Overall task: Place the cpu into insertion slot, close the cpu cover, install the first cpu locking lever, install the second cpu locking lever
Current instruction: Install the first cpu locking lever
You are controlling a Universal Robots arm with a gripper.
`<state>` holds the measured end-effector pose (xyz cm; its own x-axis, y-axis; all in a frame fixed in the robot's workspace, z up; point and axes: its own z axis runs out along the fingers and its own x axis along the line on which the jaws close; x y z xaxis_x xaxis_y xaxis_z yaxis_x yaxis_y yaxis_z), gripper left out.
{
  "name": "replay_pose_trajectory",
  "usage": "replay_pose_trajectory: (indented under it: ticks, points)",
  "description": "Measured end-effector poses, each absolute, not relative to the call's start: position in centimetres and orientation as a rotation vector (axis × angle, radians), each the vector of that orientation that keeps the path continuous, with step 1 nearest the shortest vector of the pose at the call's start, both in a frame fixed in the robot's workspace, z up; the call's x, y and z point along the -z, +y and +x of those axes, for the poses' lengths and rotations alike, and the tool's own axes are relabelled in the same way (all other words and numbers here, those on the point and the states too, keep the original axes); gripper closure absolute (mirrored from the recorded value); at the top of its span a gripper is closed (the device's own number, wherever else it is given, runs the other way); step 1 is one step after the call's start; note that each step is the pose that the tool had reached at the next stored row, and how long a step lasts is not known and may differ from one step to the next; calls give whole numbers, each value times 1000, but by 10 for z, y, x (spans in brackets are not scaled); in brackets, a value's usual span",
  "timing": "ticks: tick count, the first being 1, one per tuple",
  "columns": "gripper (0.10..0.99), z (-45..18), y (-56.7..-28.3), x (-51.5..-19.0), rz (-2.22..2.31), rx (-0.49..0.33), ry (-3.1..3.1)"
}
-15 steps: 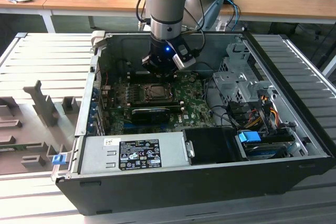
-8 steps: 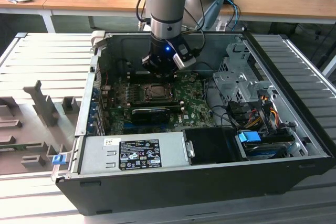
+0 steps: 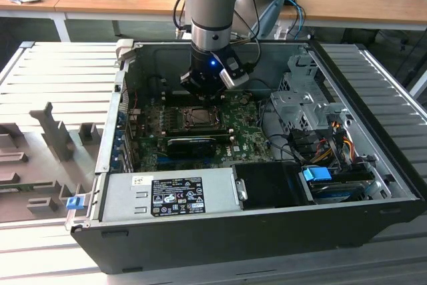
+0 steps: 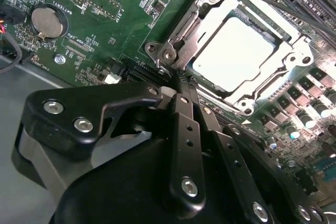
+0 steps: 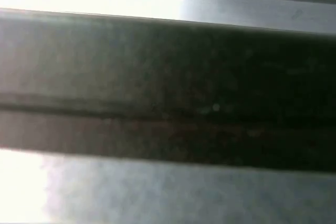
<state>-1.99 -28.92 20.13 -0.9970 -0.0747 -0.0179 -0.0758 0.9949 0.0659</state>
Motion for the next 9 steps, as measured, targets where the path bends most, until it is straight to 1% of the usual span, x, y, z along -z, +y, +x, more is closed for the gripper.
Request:
replay_pose_trajectory:
  ticks: [5,9]
  points:
    - [980,-20,-289,-201,-117,-128,3120]
    - [980,-20,-289,-215,-117,-128,3121]
